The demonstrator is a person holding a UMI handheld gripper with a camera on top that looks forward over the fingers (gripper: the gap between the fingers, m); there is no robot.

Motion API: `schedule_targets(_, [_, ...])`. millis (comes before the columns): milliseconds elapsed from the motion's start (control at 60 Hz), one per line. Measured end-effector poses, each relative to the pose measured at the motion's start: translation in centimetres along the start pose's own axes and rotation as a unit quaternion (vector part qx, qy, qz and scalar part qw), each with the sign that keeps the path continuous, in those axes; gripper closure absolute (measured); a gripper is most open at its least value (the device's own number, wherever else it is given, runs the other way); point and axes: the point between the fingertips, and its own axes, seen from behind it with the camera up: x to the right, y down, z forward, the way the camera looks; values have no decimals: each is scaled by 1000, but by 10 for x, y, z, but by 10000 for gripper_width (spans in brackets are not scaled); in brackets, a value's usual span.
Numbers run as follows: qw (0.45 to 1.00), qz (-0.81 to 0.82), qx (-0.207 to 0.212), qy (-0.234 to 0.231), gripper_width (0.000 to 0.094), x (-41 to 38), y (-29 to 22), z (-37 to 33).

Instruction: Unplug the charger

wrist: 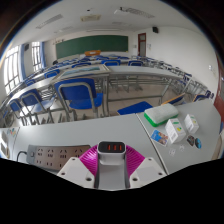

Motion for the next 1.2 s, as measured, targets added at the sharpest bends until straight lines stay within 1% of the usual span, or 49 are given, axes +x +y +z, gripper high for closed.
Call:
schedule_targets(67, [1000, -3, -14, 0, 531, 3, 6, -10])
schedule_targets(100, [1000, 0, -11, 5, 492, 5, 5, -12])
schedule_targets(117, [1000, 1, -8, 9, 455, 7, 4, -14])
schedule_targets(200, [1000, 2, 4, 21, 197, 11, 0, -23])
schedule_targets(250, [1000, 2, 11, 26, 76, 11, -3, -36])
schedule_targets(350, [999, 6, 27, 37, 84, 12, -11, -71])
schedule_targets(517, [997, -13, 59, 45, 81, -3, -12, -156])
schedule_targets(617, [996, -19, 71, 42, 78, -16, -3, -213])
schedule_targets(733, [994, -39, 92, 52, 77, -24, 11, -279])
schedule_targets(833, [992, -51, 94, 62, 83, -28, 30, -323])
schedule_targets(1000, [991, -51, 98, 72, 85, -34, 53, -372])
schedule_targets(1200, [991, -43, 102, 71, 86, -39, 62, -398])
